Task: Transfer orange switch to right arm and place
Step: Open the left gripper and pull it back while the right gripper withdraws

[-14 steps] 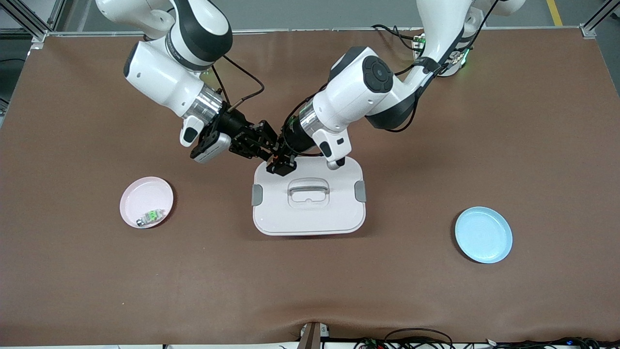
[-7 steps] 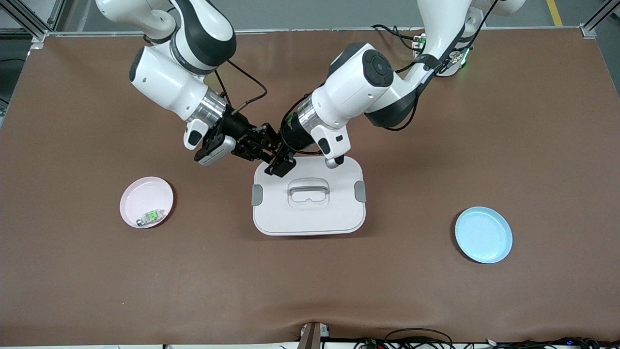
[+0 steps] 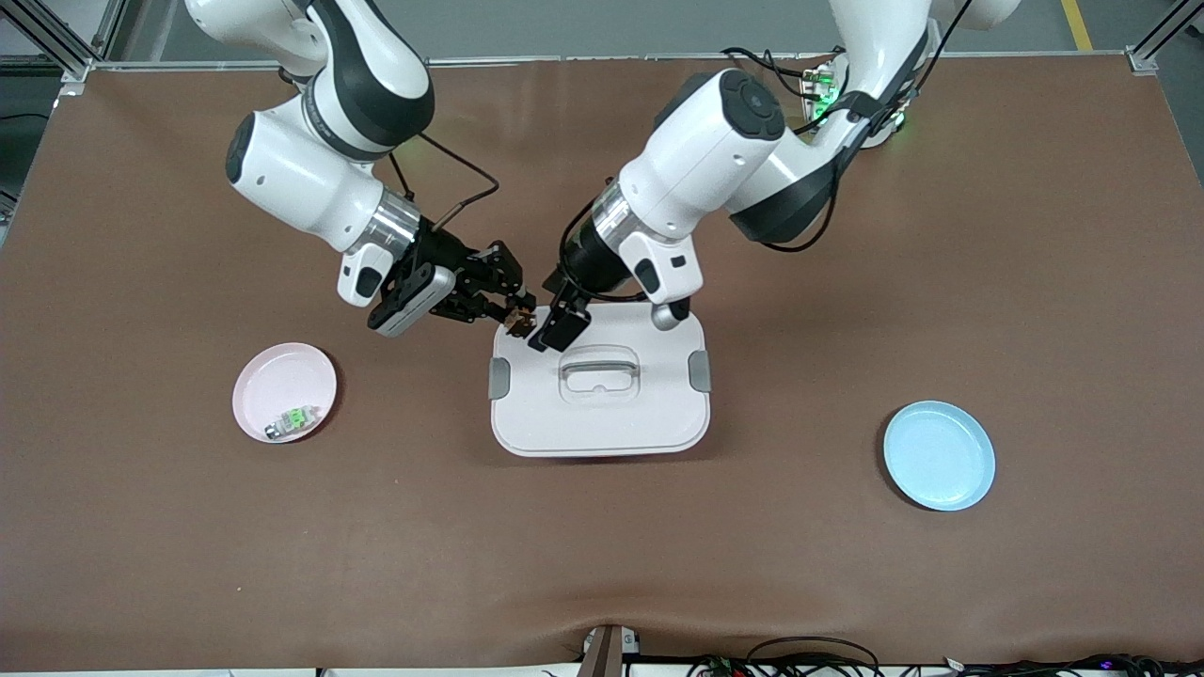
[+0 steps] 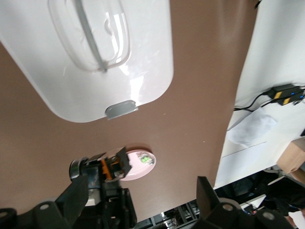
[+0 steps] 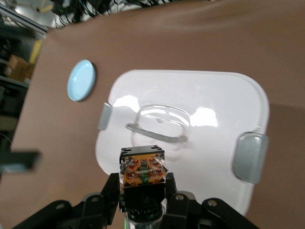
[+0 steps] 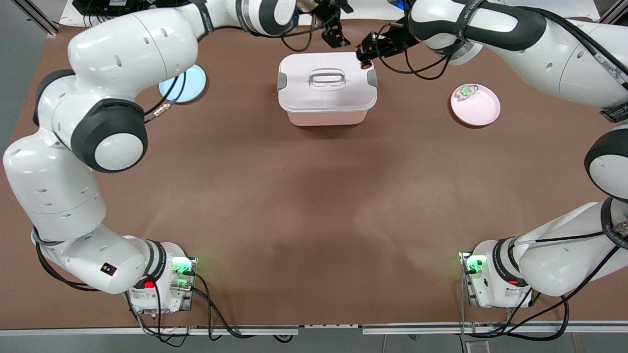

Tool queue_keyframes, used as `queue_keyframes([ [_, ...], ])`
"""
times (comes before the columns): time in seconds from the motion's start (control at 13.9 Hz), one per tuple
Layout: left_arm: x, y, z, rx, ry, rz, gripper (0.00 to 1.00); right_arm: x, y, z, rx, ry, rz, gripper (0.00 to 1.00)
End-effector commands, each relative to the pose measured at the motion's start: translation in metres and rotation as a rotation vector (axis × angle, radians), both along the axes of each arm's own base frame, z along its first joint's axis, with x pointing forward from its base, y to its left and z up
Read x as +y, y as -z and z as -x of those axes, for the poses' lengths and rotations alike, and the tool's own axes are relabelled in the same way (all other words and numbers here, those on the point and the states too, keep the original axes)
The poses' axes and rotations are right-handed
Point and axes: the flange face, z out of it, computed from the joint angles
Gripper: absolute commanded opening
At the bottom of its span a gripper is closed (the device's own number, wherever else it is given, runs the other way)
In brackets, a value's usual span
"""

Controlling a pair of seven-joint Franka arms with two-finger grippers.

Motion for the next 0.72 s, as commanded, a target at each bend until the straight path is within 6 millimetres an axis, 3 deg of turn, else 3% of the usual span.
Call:
queue_keyframes([
  [0.0, 0.034, -0.024, -0.013, -0.015, -0.048, -0.024, 1.00, -0.029, -0.004, -0.004, 0.008, -0.092, 0.099, 0.00],
  [0.29, 0.098, -0.044, -0.035, 0.056, -0.094, -0.101, 1.00, -0.078, -0.010, -0.009, 0.008, -0.269, 0.260, 0.00],
  [0.5, 0.130, -0.061, -0.033, 0.031, -0.046, -0.245, 1.00, -0.124, -0.010, -0.014, -0.036, -0.433, 0.363, 0.00],
  [0.65, 0.154, -0.055, -0.028, 0.104, -0.003, -0.350, 1.00, -0.149, -0.010, -0.017, -0.068, -0.539, 0.448, 0.00],
])
